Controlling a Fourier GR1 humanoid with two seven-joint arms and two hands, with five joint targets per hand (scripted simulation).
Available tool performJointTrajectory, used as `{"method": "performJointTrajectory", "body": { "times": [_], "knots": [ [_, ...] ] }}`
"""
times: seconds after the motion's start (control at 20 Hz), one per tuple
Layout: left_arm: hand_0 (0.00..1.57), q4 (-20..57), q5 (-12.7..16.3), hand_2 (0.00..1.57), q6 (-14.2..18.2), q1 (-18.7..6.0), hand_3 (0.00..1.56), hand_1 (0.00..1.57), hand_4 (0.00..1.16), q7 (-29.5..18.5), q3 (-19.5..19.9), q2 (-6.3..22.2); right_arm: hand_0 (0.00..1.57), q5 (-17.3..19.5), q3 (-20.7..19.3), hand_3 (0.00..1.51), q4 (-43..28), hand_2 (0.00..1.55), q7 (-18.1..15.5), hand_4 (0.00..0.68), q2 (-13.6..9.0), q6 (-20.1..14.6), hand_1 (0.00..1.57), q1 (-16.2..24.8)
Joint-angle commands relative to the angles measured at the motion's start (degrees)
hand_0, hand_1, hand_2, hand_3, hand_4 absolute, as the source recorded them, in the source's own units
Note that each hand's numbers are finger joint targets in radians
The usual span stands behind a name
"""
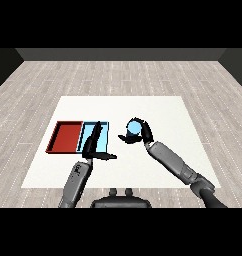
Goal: Pick the blue can and put it in the blue box
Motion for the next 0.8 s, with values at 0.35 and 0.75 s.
{"method": "performJointTrajectory", "body": {
  "times": [0.35,0.75],
  "knots": [
    [0.0,1.34,2.52,0.0,3.63,-0.56,0.0,0.0,0.0,0.73,-6.49,-0.04,1.47,11.23,-6.56,1.38,-8.39,1.44,7.59,0.581,2.68,3.82,1.47,4.1],
    [0.0,9.02,5.54,0.0,4.82,-5.68,0.0,0.0,0.0,-2.89,-7.58,-0.04,1.45,19.73,-10.95,1.38,-10.48,1.44,9.27,0.591,5.67,8.5,1.45,7.44]
  ]
}}
